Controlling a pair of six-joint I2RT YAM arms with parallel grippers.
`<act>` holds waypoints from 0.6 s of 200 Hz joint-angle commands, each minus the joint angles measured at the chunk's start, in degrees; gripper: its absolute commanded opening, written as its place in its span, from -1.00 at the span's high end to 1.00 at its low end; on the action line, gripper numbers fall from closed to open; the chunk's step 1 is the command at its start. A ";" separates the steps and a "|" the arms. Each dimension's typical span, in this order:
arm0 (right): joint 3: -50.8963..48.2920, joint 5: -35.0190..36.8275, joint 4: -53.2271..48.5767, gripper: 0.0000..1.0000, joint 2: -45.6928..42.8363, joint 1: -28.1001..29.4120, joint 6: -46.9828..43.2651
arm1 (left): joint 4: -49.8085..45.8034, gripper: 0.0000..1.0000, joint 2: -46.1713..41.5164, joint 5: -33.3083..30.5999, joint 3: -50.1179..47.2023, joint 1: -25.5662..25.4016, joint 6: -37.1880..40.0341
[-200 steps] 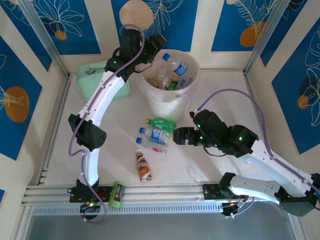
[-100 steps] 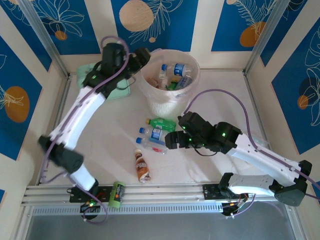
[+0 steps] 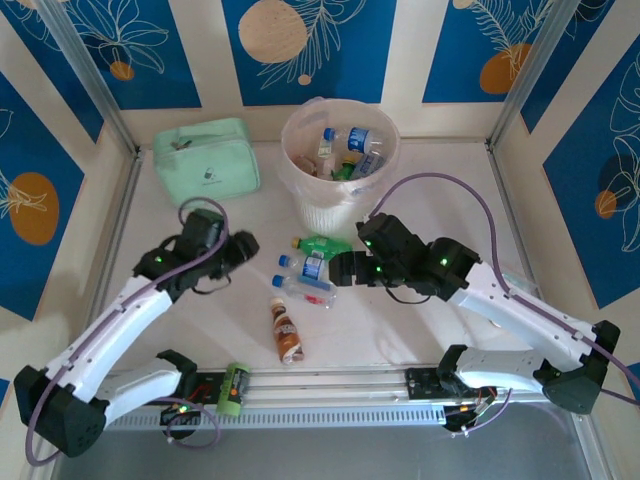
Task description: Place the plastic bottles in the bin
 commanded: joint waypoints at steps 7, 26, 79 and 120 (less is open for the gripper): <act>-1.25 -1.26 1.49 -0.70 -0.56 0.06 0.94 | 1.43 -0.28 1.76 3.11 -3.83 -3.65 -3.74; -1.74 -1.06 1.34 -0.69 -0.59 0.22 1.42 | 4.26 -0.26 5.29 2.51 -5.00 -6.31 -5.33; -3.06 0.06 0.78 -0.69 -2.22 0.07 2.13 | 8.00 -0.13 14.42 0.63 -4.98 -13.11 -9.85; -3.06 0.01 0.92 -0.69 -2.71 -0.87 1.91 | 6.32 -0.16 17.68 -0.42 -4.14 -15.70 -10.57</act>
